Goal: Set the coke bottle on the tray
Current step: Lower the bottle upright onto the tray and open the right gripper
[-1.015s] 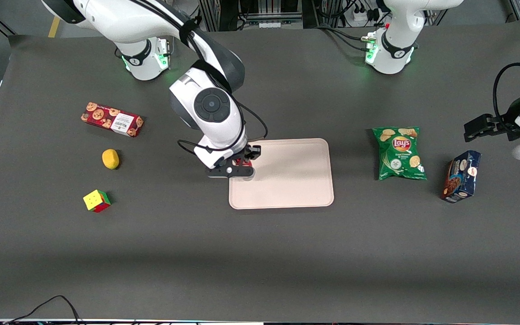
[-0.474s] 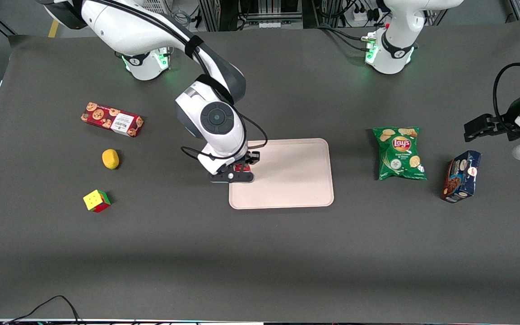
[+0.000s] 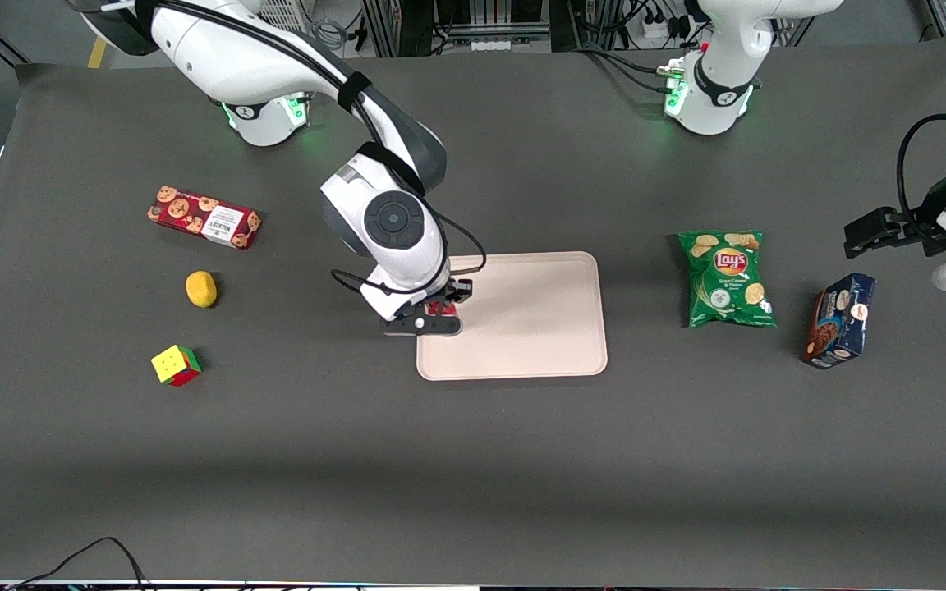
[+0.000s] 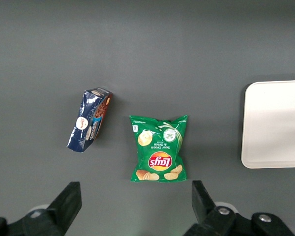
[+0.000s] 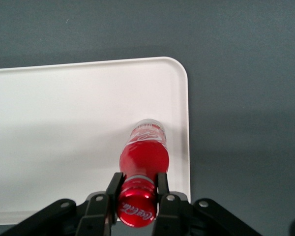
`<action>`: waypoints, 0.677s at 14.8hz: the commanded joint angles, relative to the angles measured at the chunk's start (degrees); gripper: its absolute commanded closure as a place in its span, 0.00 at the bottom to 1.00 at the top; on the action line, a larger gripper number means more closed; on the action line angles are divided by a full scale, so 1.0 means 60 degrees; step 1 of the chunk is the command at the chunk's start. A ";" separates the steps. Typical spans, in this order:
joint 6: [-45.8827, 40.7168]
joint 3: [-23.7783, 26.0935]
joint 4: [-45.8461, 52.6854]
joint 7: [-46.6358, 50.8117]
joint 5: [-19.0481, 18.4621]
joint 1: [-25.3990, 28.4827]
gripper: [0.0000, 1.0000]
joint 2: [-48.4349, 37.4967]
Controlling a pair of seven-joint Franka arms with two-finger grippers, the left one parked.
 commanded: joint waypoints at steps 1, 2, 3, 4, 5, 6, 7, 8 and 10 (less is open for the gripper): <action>0.0188 0.0072 -0.0067 0.0295 -0.0214 -0.0052 0.00 -0.0072; 0.0188 0.0057 -0.0066 0.0295 -0.0228 -0.0052 0.00 -0.0072; 0.0188 0.0057 -0.0052 0.0295 -0.0214 -0.0052 0.00 -0.0072; 0.0188 0.0057 -0.0052 0.0309 -0.0214 -0.0052 0.00 -0.0072; 0.0173 0.0057 -0.0037 0.0324 -0.0199 -0.0052 0.00 -0.0101; 0.0173 0.0057 -0.0037 0.0324 -0.0199 -0.0052 0.00 -0.0188; 0.0130 0.0057 -0.0023 0.0324 -0.0156 -0.0168 0.00 -0.0305; 0.0071 0.0057 -0.0008 0.0266 -0.0126 -0.0329 0.00 -0.0538; -0.0351 0.0086 -0.0052 0.0061 0.0078 -0.0840 0.00 -0.1196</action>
